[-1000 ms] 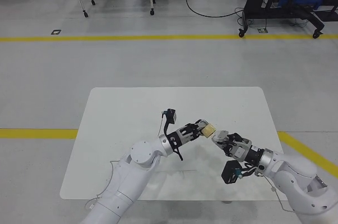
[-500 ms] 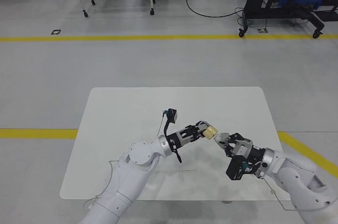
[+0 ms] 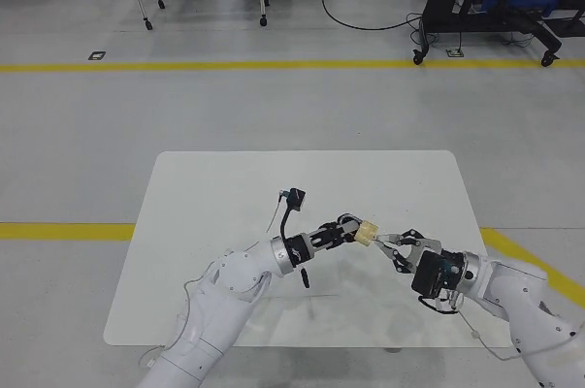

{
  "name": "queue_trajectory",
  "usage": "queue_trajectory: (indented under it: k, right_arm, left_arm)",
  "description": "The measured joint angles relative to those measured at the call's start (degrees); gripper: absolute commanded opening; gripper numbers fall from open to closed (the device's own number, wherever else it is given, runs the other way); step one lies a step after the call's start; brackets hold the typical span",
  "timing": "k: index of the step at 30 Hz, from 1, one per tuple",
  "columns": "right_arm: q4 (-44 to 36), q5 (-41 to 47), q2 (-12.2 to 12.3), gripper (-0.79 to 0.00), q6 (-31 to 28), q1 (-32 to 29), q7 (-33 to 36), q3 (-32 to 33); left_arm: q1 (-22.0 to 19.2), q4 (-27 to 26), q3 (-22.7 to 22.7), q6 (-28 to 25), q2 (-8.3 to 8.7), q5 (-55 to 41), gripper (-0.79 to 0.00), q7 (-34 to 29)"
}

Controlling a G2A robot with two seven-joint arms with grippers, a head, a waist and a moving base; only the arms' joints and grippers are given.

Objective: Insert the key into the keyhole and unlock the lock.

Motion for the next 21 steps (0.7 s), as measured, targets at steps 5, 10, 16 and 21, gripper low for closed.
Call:
queue_trajectory:
  k: [5, 10, 16, 21]
  right_arm:
    - [1.57, 3.53, -0.09, -0.785, -3.93, 1.07, 0.03, 0.36]
    - [2.40, 4.86, -0.19, -0.785, -5.17, 1.29, -0.79, 0.53]
    - [3.10, 7.19, -0.51, -0.785, -7.31, 2.13, -0.86, -0.35]
    - [3.77, 7.36, -0.93, -0.529, -6.69, 3.53, 0.77, -1.57]
  left_arm:
    - [0.89, -1.59, -0.58, 0.31, 0.55, 3.16, -0.785, 1.39]
    - [1.74, -3.40, -1.59, 1.80, 1.21, 5.57, -0.785, 1.71]
    - [3.12, -6.86, -1.92, 4.69, 2.08, 10.16, -0.785, 0.27]
    - [4.59, -9.18, -1.79, 6.98, 2.58, 10.06, -0.785, -1.87]
